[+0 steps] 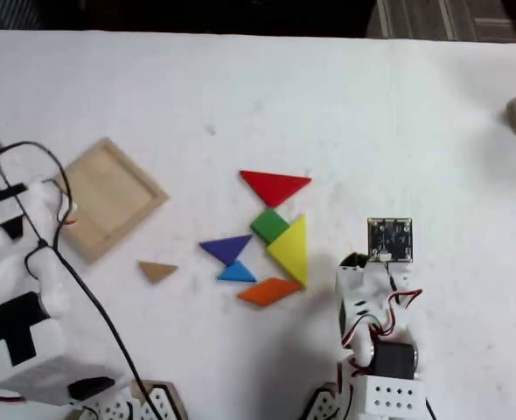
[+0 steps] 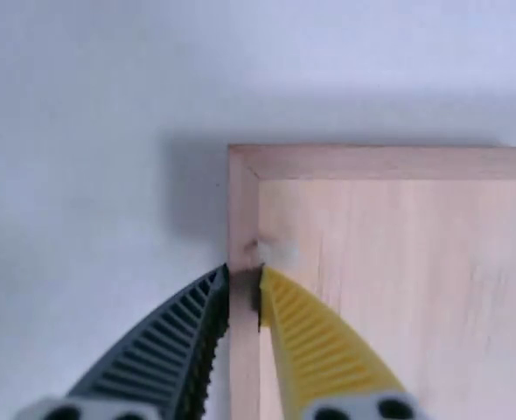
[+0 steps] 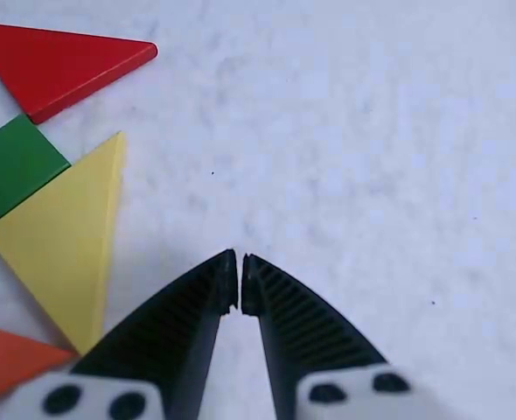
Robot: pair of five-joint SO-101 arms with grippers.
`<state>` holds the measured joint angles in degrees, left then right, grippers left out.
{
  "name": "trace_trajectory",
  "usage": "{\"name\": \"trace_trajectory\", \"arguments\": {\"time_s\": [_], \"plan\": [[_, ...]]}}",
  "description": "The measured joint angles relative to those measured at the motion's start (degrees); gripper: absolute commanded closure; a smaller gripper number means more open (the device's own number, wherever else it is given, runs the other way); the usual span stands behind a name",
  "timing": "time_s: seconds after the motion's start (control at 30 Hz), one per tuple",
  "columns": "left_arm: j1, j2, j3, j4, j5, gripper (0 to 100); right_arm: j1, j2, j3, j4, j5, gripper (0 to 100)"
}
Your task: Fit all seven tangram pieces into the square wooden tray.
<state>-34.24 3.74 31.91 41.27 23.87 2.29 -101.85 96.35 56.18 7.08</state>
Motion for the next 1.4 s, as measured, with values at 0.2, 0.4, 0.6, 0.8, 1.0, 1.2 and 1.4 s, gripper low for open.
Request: {"name": "trace_trajectory", "arguments": {"time_s": [0.2, 0.4, 0.6, 0.8, 1.0, 1.2, 1.4], "plan": [[-0.2, 0.0, 0.5, -1.0, 0.0, 76, 0.0, 0.0, 0.0, 0.0, 0.0, 98.1], [0.1, -0.4, 1.3, -0.9, 0.0, 73, 0.0, 0.0, 0.0, 0.0, 0.0, 98.1], [0.1, -0.4, 1.3, -0.9, 0.0, 73, 9.1, -0.7, -2.7, -0.5, 0.0, 98.1], [0.5, -0.4, 1.3, -0.9, 0.0, 73, 4.7, -0.4, -3.4, -0.5, -0.1, 98.1], [2.4, -0.4, 1.3, -0.9, 0.0, 73, -1.4, 0.9, -11.8, 0.5, -0.1, 98.1], [2.9, -0.4, 1.3, -0.9, 0.0, 73, -12.7, 18.3, -26.3, 2.5, -0.1, 98.0], [2.8, -0.4, 1.3, -0.9, 0.0, 73, -28.9, 42.5, -39.2, 2.5, -0.2, 97.8]]}}
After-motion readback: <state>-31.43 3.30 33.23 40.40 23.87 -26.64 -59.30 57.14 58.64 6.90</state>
